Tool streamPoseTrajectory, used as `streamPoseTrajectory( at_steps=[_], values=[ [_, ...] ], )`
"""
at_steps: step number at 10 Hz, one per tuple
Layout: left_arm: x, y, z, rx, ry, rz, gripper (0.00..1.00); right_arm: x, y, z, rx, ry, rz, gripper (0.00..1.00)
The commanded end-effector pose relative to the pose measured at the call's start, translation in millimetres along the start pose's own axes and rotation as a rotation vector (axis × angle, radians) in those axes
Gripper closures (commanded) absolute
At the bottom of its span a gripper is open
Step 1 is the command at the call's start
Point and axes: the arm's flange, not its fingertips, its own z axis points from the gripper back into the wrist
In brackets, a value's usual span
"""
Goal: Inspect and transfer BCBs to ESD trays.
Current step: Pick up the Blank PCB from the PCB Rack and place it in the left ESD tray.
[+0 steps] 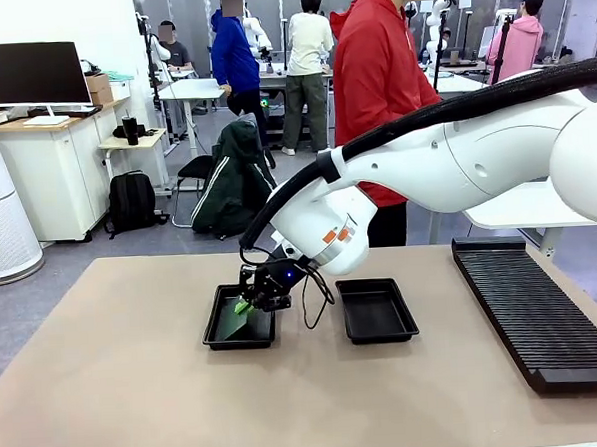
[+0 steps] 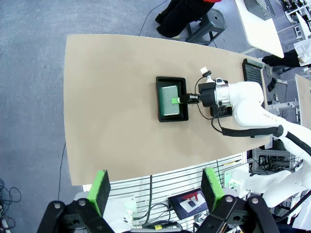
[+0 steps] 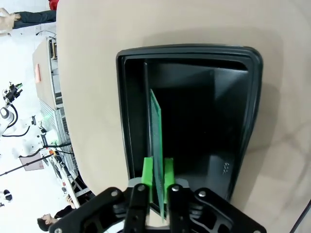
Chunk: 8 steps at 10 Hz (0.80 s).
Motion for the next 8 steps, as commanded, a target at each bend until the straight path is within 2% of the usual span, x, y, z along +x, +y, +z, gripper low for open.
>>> streamPoseTrajectory(
  at_steps=[1, 4, 7, 8],
  values=[
    [-2.2, 1.0, -0.8, -0.004, 0.000, -0.001, 0.00, -0.9, 4.5, 2.1, -0.048, 0.003, -0.012, 0.64],
    [-2.2, 1.0, -0.8, -0.004, 0.000, -0.001, 0.00, -1.4, 5.6, 10.0, -0.069, 0.005, -0.001, 0.36],
    [-2.2, 1.0, -0.8, -0.004, 0.000, -0.001, 0.00, -1.3, 19.7, 26.1, -0.184, 0.022, 0.046, 0.04],
    [-2.2, 1.0, -0.8, -0.004, 0.000, -0.001, 0.00, -0.3, 27.1, 32.3, -0.230, 0.031, 0.057, 0.00]
  ],
)
